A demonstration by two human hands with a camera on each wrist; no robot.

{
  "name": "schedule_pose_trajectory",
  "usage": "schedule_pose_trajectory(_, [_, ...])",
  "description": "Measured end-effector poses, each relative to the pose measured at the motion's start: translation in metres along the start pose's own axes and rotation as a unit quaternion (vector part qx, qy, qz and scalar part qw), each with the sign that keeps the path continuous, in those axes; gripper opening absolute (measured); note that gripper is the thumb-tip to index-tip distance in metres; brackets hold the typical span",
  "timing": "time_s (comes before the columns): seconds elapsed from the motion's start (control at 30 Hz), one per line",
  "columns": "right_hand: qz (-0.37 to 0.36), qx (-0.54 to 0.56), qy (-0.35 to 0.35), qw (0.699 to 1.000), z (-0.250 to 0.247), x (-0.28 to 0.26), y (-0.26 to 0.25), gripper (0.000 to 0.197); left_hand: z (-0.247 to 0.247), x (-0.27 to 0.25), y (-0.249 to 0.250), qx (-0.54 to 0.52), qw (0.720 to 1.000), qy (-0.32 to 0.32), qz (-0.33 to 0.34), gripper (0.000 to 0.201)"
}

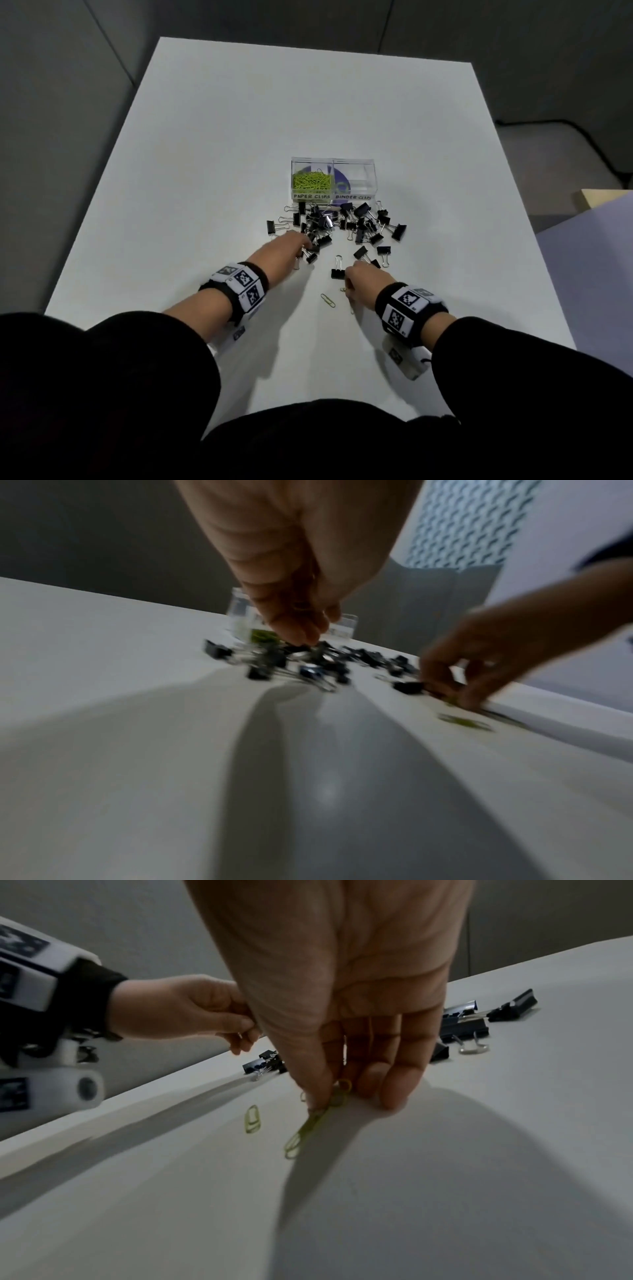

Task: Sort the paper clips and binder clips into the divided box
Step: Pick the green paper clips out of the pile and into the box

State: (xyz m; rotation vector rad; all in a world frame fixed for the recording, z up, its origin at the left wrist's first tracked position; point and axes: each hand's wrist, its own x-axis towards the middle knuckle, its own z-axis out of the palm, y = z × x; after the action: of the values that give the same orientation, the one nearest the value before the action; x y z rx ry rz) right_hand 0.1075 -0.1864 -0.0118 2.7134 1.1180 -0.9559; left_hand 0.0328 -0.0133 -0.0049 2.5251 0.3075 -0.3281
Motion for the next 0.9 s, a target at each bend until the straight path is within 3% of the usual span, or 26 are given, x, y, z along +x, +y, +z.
schedule_pose_trajectory(0.13, [-0.020, 0.037, 0.014, 0.999, -0.010, -0.003, 0.006, 0.011, 0.028, -0.011, 0.022, 0.020, 0.996, -0.079, 0.037, 0.025])
schedule_pose_trajectory(0.27, [-0.006, 0.109, 0.036, 0.993, -0.016, -0.010, 0.024, 0.010, 0.048, -0.017, 0.028, 0.070, 0.987, -0.115, 0.086, 0.028])
schedule_pose_trajectory(0.37, [-0.003, 0.158, 0.024, 0.987, -0.011, -0.021, 0.034, 0.023, 0.052, -0.015, 0.031, 0.079, 0.988, -0.122, 0.059, 0.026])
schedule_pose_trajectory(0.57, [0.023, 0.199, 0.010, 0.980, 0.006, -0.030, 0.033, 0.022, 0.052, -0.009, 0.040, 0.092, 0.983, -0.154, 0.041, 0.020])
schedule_pose_trajectory(0.63, [0.033, 0.193, 0.011, 0.981, 0.009, -0.029, 0.034, 0.027, 0.049, -0.008, 0.043, 0.063, 0.987, -0.147, 0.022, 0.015])
schedule_pose_trajectory(0.77, [0.042, 0.105, 0.001, 0.994, 0.009, -0.027, 0.038, 0.035, 0.046, -0.005, 0.050, 0.044, 0.989, -0.144, 0.017, 0.028])
schedule_pose_trajectory(0.9, [0.022, 0.073, -0.030, 0.997, -0.001, -0.025, 0.046, 0.018, 0.051, -0.005, 0.062, 0.132, 0.974, -0.140, 0.122, 0.032])
